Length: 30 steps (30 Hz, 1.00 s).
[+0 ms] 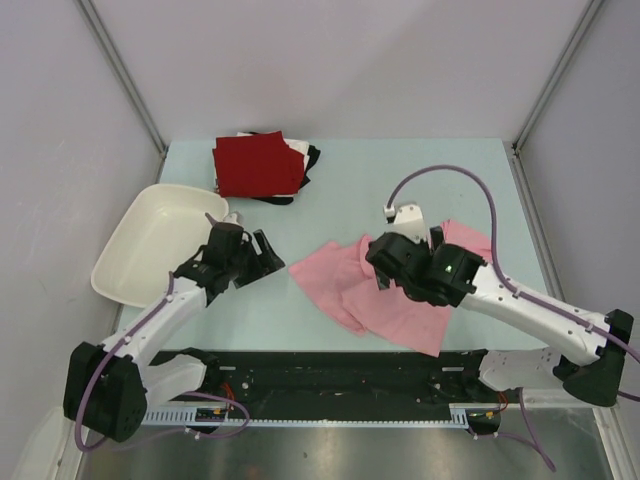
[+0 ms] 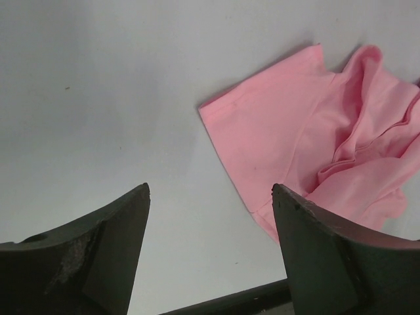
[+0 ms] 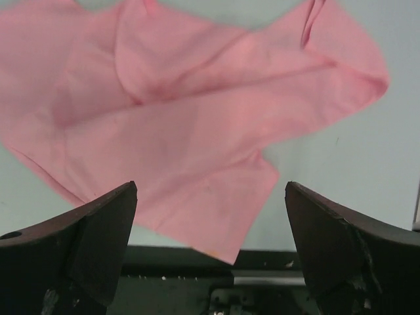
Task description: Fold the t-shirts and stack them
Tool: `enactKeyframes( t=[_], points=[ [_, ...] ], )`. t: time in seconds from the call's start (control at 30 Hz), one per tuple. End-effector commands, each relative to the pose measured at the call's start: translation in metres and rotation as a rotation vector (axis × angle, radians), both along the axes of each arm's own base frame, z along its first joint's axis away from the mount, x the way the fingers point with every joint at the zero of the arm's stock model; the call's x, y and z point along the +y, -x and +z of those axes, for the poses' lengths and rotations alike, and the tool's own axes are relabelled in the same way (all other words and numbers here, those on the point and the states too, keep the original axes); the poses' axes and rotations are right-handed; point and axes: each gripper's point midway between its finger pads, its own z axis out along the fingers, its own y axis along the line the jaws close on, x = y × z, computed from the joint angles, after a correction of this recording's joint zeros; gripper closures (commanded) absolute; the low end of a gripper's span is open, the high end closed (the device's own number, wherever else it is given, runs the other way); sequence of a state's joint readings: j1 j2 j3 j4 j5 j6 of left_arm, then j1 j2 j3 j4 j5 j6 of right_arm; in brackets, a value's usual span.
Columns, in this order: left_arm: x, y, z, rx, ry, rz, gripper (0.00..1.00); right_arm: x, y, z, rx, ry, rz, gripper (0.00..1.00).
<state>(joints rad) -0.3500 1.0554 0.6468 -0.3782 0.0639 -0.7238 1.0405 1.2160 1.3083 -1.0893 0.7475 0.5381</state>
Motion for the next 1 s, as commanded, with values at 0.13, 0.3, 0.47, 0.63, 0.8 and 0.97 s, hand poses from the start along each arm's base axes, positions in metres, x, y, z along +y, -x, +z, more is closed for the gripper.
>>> enactKeyframes(
  t=[0.13, 0.3, 0.47, 0.63, 0.8, 0.97],
  points=[
    [-0.021, -0.018, 0.035, -0.102, 0.057, -0.062, 0.19, -0.042, 0.073, -0.105, 0.236, -0.210, -0.240, 0.03],
    [-0.028, -0.016, 0.032, -0.096, 0.089, -0.093, 0.19, -0.052, 0.090, -0.129, 0.271, -0.290, -0.366, 0.09],
    [-0.028, -0.017, 0.023, -0.087, 0.072, -0.103, 0.19, -0.041, 0.100, -0.157, 0.310, -0.293, -0.356, 0.14],
    [-0.028, -0.021, 0.006, -0.035, 0.040, -0.104, 0.21, 0.006, 0.076, -0.136, 0.258, -0.363, -0.227, 0.13],
    [-0.012, -0.019, 0.008, -0.059, 0.019, -0.004, 0.21, 0.098, 0.046, -0.093, 0.181, -0.329, 0.140, 0.11],
    [0.017, -0.015, 0.058, -0.194, 0.043, 0.169, 0.20, 0.186, 0.016, -0.091, 0.198, -0.291, 0.339, 0.09]
  ],
)
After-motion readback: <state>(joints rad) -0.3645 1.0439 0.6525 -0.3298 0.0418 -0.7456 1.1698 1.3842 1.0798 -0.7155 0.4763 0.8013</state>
